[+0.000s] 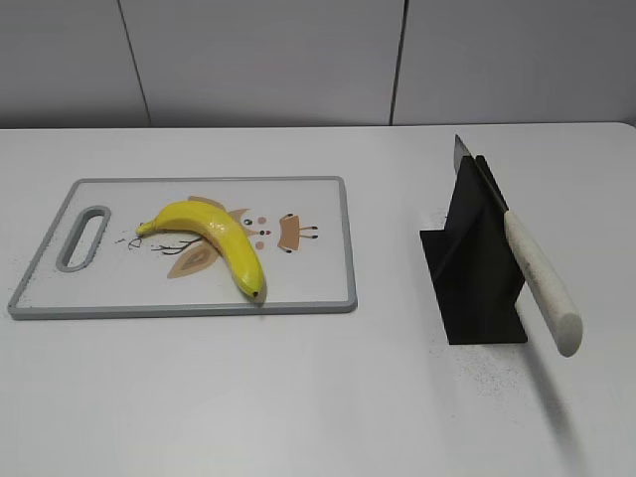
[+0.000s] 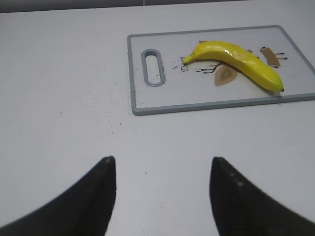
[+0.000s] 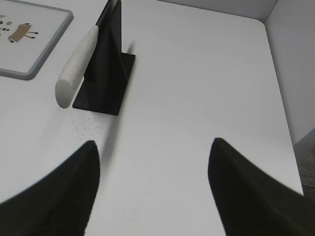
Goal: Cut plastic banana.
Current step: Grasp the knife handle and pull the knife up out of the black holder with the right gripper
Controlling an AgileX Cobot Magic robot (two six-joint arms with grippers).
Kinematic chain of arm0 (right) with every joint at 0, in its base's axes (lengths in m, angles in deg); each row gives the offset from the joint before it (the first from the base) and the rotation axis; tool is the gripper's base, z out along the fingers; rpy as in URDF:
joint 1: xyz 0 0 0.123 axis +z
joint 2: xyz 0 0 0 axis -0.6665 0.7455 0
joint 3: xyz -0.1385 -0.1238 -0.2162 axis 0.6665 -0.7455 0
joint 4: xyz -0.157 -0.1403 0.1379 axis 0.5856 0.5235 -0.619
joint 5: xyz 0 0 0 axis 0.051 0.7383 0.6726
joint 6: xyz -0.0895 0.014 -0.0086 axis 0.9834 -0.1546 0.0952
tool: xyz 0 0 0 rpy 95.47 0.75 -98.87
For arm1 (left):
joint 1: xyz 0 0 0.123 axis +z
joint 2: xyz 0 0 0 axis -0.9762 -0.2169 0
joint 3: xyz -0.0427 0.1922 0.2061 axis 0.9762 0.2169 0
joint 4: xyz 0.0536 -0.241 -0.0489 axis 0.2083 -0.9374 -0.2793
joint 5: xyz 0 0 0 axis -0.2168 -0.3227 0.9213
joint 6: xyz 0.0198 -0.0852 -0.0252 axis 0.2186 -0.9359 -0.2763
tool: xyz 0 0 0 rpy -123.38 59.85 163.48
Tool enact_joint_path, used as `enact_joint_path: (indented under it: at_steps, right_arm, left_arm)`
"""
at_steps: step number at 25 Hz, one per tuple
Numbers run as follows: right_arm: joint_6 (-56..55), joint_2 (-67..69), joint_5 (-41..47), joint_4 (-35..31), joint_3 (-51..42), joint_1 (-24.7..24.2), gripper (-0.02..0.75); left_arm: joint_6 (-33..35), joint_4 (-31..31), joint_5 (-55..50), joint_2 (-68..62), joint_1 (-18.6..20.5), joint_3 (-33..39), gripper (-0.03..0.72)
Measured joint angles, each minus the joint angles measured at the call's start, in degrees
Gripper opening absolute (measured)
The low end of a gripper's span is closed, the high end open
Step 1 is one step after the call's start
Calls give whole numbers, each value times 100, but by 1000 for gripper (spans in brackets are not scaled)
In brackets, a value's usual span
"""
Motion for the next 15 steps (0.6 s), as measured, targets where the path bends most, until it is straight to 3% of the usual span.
enact_joint_path:
  at_steps: [11, 15]
  right_arm:
    - [-16, 0, 0, 0, 0, 0, 522]
    - [-233, 684, 330, 10, 328, 0, 522]
  left_arm:
    - [0, 0, 0, 0, 0, 0, 589]
    - [0, 0, 0, 0, 0, 0, 589]
